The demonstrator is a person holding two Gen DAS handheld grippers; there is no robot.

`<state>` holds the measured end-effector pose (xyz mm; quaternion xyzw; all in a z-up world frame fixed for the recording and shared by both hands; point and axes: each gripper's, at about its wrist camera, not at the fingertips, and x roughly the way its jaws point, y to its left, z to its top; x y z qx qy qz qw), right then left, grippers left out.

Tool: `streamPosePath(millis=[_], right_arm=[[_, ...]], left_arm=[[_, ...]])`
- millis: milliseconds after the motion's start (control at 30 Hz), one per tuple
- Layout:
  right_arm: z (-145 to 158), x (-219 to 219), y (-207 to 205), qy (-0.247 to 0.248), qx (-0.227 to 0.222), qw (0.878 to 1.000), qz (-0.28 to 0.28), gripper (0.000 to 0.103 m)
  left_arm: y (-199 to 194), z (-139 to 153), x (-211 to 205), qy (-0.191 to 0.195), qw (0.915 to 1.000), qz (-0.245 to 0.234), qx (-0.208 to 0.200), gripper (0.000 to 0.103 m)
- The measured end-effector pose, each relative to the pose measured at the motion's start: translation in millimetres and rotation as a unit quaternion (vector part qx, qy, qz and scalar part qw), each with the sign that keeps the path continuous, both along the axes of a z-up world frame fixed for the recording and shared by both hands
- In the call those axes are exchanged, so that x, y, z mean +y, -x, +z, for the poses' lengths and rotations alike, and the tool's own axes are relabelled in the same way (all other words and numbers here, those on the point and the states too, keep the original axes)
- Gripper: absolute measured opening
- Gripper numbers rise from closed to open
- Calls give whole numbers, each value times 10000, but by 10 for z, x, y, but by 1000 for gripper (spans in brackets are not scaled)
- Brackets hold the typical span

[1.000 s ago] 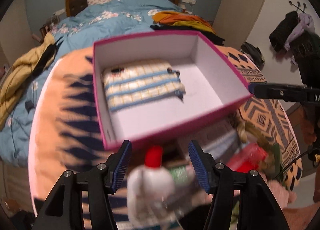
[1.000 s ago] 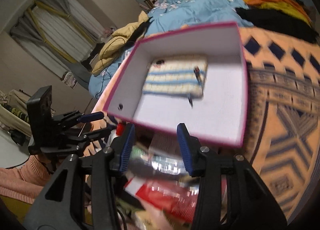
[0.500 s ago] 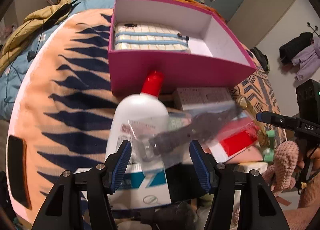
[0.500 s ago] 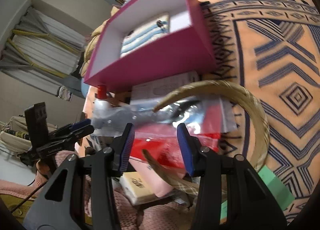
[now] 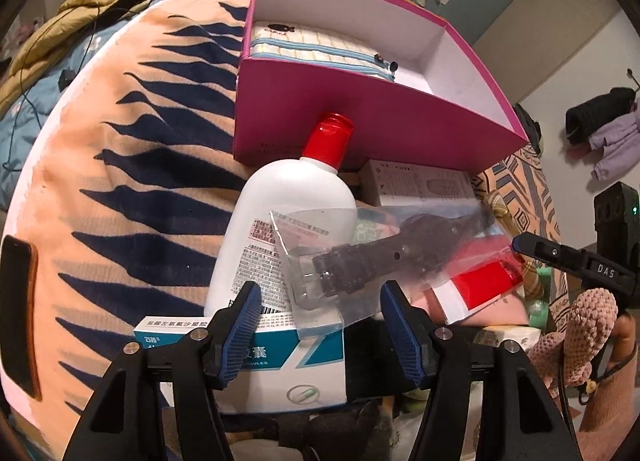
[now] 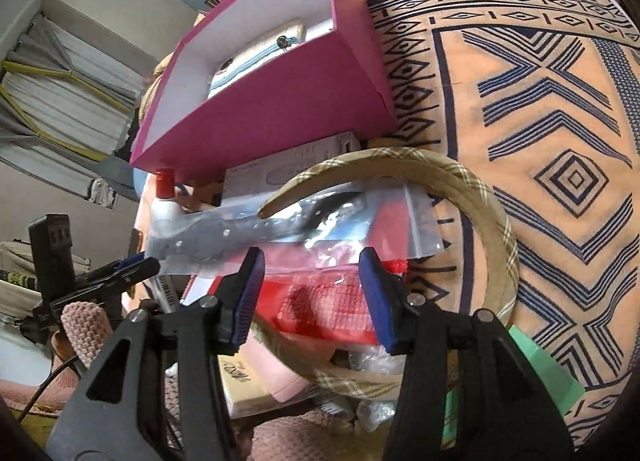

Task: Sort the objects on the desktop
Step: 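Withdraw the right tool from the box back toward the item pile, then lower the right gripper toward the woven headband and red packet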

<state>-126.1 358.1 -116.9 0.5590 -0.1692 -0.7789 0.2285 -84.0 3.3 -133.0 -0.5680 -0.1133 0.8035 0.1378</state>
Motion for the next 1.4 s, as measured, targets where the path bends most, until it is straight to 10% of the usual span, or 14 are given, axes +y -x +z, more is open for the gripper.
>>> streamPosePath(millis=[533, 800, 933, 1067, 1233, 1400], right_arm=[[-104, -139, 162, -552, 263, 9981, 76, 60], [-117, -259, 179, -857, 492, 9945, 344, 62], [-73, -346, 126, -647, 635, 9933, 717, 31], [-80, -410, 77, -631, 646, 9926, 815, 29], [-74, -171, 124, -602, 589, 9958, 362, 62], [-191, -5, 167, -638, 281, 9974, 153, 70]], left_arm=[[31, 21, 161, -175, 9995, -246, 81, 66], [24, 34, 102, -168, 9997, -142, 115, 43], [10, 41, 81, -228, 9995, -181, 97, 42], [-7, 24, 40, -300, 9994, -192, 8, 42], [-19, 5, 12, -364, 9991, -205, -60, 40], [-10, -20, 38, -393, 9989, -248, -111, 45]])
